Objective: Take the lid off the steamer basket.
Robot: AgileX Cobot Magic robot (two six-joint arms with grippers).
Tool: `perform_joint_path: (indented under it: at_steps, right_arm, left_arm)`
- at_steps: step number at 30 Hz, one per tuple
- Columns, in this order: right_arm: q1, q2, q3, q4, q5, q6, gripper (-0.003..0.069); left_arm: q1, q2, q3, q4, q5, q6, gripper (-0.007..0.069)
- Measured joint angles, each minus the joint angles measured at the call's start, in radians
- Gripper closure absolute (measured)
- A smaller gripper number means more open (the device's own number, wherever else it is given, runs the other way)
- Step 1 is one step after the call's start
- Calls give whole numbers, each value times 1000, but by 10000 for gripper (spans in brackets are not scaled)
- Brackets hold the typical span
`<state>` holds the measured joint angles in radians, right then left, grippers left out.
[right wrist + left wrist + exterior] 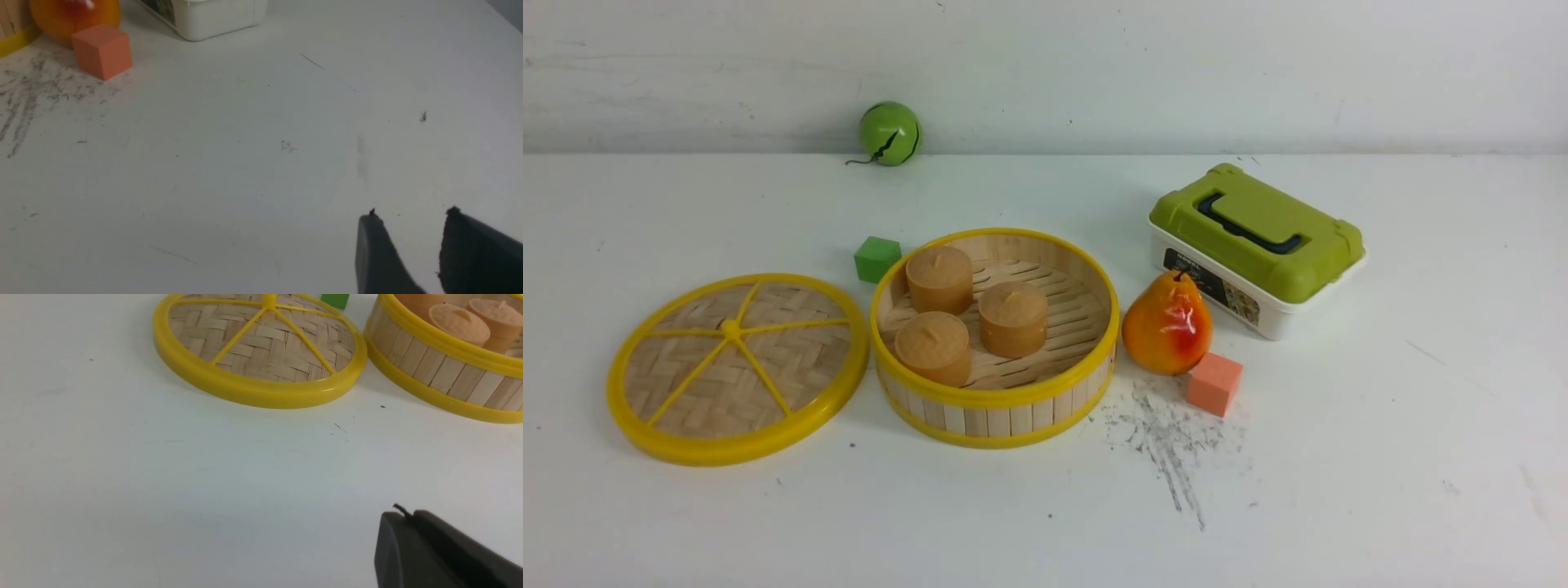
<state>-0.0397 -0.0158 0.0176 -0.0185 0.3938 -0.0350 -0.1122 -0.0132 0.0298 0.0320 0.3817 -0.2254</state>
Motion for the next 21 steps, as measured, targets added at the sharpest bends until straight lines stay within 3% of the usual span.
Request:
perform_joint_path:
  at_steps: [21]
  right_arm:
    - [0, 0, 0, 0, 0, 0, 419]
  left_arm:
    - [0, 0, 0, 1, 0, 0, 593]
